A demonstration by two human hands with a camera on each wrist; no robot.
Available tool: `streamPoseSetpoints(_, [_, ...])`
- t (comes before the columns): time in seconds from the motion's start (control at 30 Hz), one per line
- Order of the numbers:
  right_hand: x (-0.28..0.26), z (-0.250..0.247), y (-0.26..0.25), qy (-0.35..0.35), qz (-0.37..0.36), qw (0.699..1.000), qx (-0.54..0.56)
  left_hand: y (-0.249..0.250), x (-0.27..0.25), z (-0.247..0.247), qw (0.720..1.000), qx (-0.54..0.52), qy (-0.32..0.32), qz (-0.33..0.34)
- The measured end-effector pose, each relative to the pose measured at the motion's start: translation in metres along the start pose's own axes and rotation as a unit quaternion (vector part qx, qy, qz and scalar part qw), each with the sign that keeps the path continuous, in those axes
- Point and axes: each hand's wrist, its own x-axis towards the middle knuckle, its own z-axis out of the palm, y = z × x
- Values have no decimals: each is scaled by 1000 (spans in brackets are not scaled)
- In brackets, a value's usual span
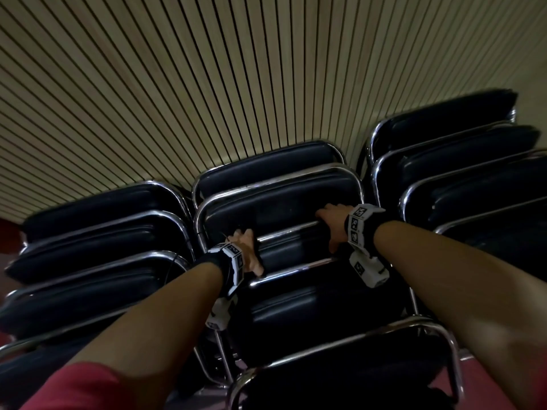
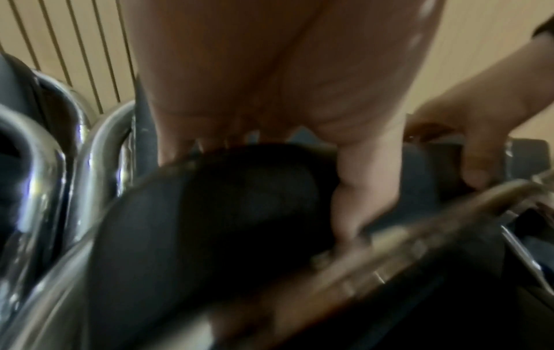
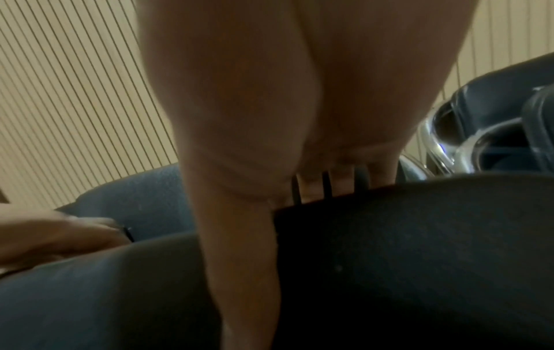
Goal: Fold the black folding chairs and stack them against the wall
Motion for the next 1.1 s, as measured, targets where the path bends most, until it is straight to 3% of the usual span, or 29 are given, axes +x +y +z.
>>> streamPoseSetpoints(0.17, [2,-4,0,-11,10,999,50,-9,-2,-10,998,-58,-10,27])
streamPoseSetpoints(0.57, [-19,-18,-10,36,6,996,87,-14,-22,-21,999,-36,17,13])
streamPoseSetpoints(0.7, [-45,-18,-12,88,-12,992,85,-14,-46,-17,993,9,121,-11])
streamPoseSetpoints(0.77, [-61,-17,-7,129,-21,986,100,-10,-59,-20,989,-6,150,8])
streamPoseSetpoints(0.9, [-85,-1,0,86,-44,986,134,11,-88,-7,990,-21,95,100])
streamPoseSetpoints(1.0, [-94,21,4,-5,-42,988,151,16,-95,17,994,-61,14,89])
streamPoseSetpoints(1.1, [-95,40,6,-16,-43,994,96,18,-93,33,998,0,-10,68])
